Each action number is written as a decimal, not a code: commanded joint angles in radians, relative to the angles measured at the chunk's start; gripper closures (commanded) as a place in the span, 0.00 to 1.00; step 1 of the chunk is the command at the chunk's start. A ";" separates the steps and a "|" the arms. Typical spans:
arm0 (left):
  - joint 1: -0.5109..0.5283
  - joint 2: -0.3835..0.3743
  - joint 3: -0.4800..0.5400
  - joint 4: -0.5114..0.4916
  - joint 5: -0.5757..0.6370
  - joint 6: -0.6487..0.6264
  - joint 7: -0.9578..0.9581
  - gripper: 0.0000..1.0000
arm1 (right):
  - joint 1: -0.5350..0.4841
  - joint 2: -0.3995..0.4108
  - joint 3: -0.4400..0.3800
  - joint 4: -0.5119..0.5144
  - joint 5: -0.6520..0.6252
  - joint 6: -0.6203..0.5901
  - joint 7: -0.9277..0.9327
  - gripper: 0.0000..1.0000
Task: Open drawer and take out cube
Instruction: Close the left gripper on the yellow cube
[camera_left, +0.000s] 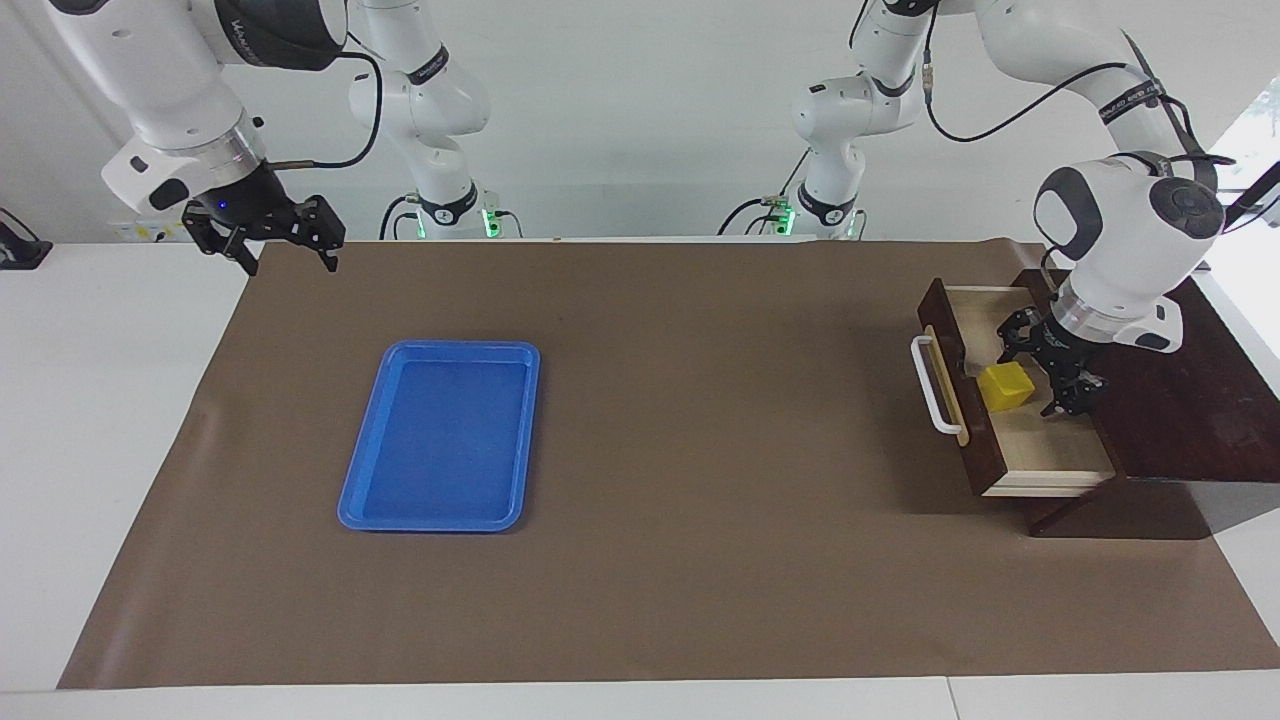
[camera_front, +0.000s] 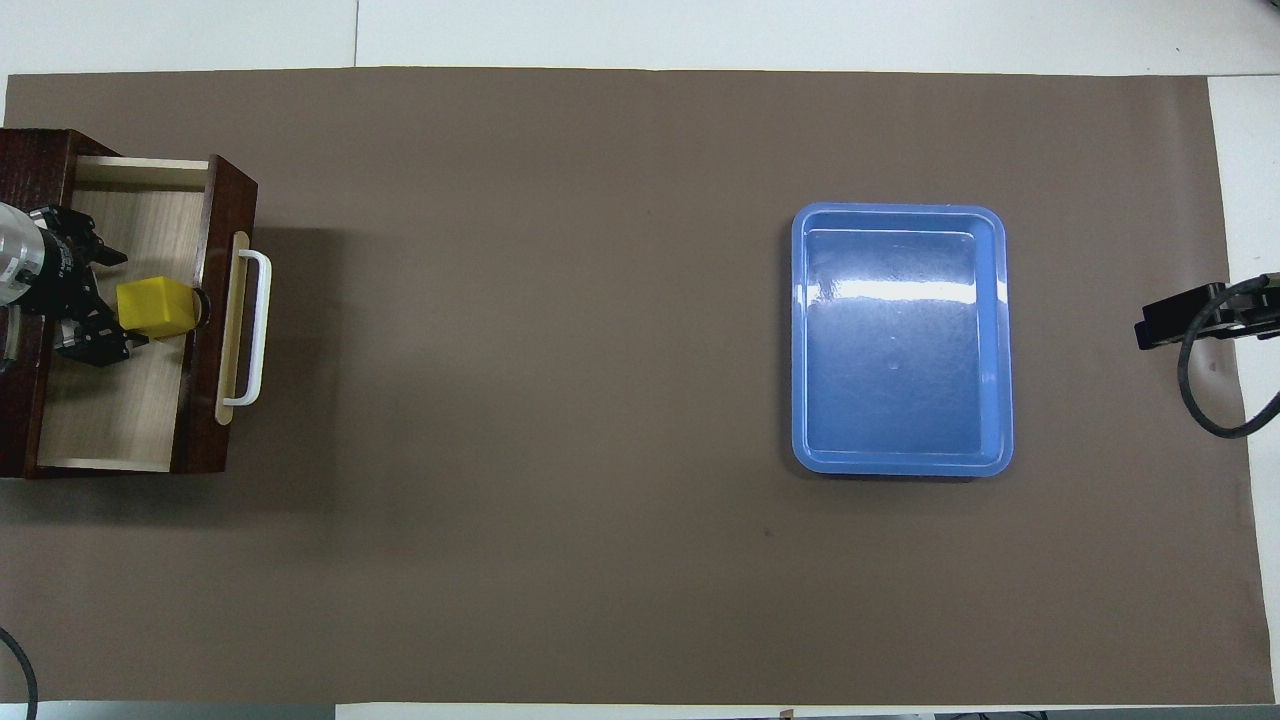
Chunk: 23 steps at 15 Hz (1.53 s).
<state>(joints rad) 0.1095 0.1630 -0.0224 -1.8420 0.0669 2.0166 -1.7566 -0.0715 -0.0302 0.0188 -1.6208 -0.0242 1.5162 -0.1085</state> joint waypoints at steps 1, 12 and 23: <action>-0.002 -0.030 -0.007 -0.026 -0.009 -0.015 0.011 0.00 | -0.011 -0.019 0.007 -0.025 0.003 0.021 -0.017 0.00; -0.008 -0.030 -0.007 -0.020 -0.009 -0.035 0.049 0.26 | -0.011 -0.019 0.007 -0.025 0.003 0.021 -0.017 0.00; -0.010 -0.030 -0.008 0.147 -0.048 -0.162 0.097 1.00 | -0.011 -0.019 0.007 -0.025 0.003 0.022 -0.016 0.00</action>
<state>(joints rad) 0.1074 0.1482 -0.0381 -1.7718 0.0579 1.9360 -1.6925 -0.0715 -0.0303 0.0188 -1.6209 -0.0242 1.5162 -0.1085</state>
